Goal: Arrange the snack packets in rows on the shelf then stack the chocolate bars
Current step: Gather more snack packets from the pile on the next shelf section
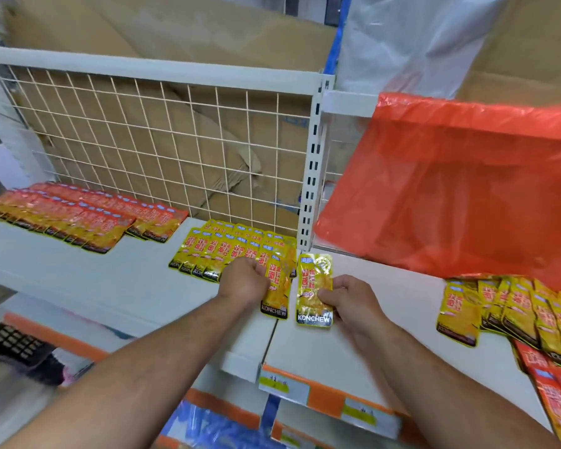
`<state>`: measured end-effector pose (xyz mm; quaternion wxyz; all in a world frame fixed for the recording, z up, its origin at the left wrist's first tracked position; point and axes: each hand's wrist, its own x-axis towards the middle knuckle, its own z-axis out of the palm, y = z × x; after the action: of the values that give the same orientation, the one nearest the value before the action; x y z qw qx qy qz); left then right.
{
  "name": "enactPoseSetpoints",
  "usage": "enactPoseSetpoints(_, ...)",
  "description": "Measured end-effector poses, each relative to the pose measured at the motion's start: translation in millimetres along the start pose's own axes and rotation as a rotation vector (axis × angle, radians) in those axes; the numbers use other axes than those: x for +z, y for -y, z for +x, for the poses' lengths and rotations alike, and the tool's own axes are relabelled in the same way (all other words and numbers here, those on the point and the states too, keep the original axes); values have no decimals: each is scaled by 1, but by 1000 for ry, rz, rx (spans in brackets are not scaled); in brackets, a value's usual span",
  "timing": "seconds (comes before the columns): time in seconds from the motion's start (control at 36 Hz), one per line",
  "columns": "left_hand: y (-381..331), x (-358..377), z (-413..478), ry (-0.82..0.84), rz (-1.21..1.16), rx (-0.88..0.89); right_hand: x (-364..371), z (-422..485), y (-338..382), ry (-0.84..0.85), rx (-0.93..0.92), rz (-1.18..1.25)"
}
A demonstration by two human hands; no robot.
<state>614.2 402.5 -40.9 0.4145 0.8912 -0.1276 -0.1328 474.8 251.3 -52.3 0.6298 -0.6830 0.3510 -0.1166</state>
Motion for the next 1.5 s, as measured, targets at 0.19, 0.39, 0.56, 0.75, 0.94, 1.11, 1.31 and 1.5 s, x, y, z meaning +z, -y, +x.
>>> enactPoseSetpoints(0.19,-7,12,28,18,148,68,-2,18,0,-32,38,15)
enactPoseSetpoints(0.39,-10,15,51,18,312,151,0,31,2,-72,47,39)
enactPoseSetpoints(0.56,-8,17,59,37,434,184,3,36,4,-82,43,43)
enactPoseSetpoints(0.75,-4,14,57,38,458,207,10,41,5,-69,42,36)
enactPoseSetpoints(0.94,6,1,46,-117,419,360,30,43,10,-34,23,24)
enactPoseSetpoints(1.11,31,-25,57,-210,404,582,62,38,16,-36,26,63)
enactPoseSetpoints(1.31,64,-73,79,-192,394,580,125,25,25,-105,32,80)
enactPoseSetpoints(1.5,103,-135,105,-113,367,614,196,17,38,-146,-4,-49)
